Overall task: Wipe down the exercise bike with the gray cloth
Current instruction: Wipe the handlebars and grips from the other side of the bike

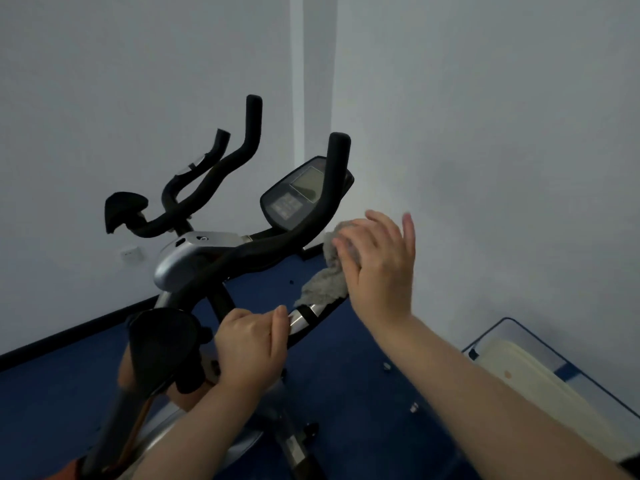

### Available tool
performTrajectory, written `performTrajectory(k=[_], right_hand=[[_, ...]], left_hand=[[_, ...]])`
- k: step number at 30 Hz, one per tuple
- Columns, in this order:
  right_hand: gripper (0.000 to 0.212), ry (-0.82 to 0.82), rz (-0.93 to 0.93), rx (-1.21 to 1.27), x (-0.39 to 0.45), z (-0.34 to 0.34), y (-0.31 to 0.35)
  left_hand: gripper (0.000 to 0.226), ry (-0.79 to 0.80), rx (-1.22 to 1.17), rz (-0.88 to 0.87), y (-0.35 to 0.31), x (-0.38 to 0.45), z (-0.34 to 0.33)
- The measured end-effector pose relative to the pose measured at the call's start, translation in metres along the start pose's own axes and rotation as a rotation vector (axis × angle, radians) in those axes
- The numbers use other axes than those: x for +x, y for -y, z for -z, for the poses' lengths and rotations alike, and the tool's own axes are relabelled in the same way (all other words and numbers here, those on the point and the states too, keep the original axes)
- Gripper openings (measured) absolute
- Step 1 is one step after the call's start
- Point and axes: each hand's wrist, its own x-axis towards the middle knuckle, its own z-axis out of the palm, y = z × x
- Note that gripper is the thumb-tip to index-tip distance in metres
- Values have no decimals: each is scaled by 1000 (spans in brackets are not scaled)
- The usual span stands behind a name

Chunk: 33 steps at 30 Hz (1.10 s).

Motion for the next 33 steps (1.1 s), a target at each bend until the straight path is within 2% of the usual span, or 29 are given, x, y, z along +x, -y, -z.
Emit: performTrajectory(k=[2, 3, 6, 10, 12, 14, 17, 19, 21, 23, 25, 27, 29, 31, 33], right_hand=[[17, 82, 308, -182, 8, 7, -14], [18, 115, 396, -232, 10, 9, -18], [20, 174, 489, -255, 7, 14, -17], [29, 266, 478, -213, -5, 13, -4], [33, 354, 464, -222, -15, 10, 8], [33, 409, 478, -199, -18, 9, 13], [34, 439, 505, -179, -17, 14, 6], [38, 451, 400, -244, -21, 16, 15], [42, 517, 259, -340, -26, 8, 45], [45, 719, 216, -388, -33, -12, 84], [41, 819, 256, -364, -37, -25, 110], [35, 837, 259, -360, -37, -23, 113], [39, 846, 277, -408, -41, -15, 102], [47, 907, 268, -471, -40, -15, 101], [52, 1013, 183, -437, -35, -31, 113]], left_hand=[[55, 7, -9, 3, 0, 1, 1], [55, 13, -12, 4, 0, 1, 2], [55, 27, -51, 25, -1, 1, 4], [51, 115, -207, 198, -7, 3, 10], [42, 44, -481, 399, -11, 6, 21], [29, -49, -605, 470, -11, 11, 41], [18, -15, -402, 358, 10, 18, 71], [12, -1, -222, 330, 34, 19, 82], [10, 9, -107, 425, 56, 15, 84], [11, 41, -132, 621, 70, 7, 80], [13, 91, -242, 766, 76, 4, 75], [11, 129, -303, 802, 80, 3, 71], [8, 129, -327, 826, 83, 0, 69], [11, 118, -340, 857, 85, -4, 67], [16, 108, -346, 894, 87, -8, 66]])
